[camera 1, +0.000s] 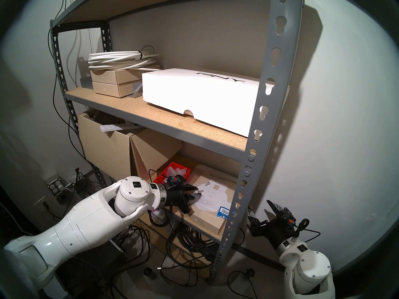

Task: Organize the rack shelf by putting things into a case

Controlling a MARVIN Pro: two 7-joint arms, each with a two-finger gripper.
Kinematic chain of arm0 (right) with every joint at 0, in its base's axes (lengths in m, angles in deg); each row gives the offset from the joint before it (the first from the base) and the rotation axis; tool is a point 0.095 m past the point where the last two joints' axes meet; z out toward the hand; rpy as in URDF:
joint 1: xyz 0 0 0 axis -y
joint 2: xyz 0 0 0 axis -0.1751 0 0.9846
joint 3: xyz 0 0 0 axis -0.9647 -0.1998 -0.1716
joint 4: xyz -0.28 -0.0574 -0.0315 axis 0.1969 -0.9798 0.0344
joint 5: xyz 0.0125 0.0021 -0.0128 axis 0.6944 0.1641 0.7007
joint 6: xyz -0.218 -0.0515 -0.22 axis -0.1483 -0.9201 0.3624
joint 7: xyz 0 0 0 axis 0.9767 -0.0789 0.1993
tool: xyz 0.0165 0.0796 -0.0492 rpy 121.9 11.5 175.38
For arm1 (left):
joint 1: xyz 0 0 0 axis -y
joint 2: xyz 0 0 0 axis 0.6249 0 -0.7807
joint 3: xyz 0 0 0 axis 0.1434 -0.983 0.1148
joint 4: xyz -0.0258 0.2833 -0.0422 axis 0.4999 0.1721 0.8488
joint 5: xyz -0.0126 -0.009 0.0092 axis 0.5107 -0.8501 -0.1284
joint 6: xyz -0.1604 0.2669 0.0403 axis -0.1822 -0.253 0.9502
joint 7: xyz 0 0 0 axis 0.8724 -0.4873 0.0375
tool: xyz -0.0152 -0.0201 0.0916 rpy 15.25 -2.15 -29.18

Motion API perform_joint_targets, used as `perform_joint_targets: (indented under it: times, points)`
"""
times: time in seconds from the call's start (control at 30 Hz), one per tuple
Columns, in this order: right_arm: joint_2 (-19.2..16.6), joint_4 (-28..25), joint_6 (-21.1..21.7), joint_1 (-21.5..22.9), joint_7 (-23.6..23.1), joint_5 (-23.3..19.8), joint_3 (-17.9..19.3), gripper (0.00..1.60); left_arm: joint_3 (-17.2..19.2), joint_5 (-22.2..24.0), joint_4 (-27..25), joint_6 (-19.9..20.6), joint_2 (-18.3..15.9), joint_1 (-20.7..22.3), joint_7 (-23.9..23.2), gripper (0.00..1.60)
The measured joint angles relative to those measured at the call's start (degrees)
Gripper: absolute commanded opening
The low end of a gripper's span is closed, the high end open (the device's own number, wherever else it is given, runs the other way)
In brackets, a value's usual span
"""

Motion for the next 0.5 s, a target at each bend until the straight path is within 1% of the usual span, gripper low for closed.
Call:
perform_joint_targets:
  times: [0.1,0.17,0.33,0.5]
  points:
    - [0.0,0.0,0.0,0.0,0.0,0.0,0.0,1.6,-0.1,-0.3,0.3,0.0,0.3,0.2,-0.1,0.82]
    - [0.0,0.0,0.0,0.0,0.0,0.0,0.0,1.6,-0.2,-0.5,0.5,0.0,0.5,0.2,-0.2,0.85]
    - [0.0,0.0,0.0,0.0,-0.1,0.0,0.0,1.6,-0.4,-1.0,1.3,0.0,1.1,0.3,-0.3,0.85]
    - [0.1,0.0,0.0,0.0,-0.1,0.0,0.0,1.6,-0.5,-1.3,1.8,-0.1,1.5,0.4,-0.3,0.78]
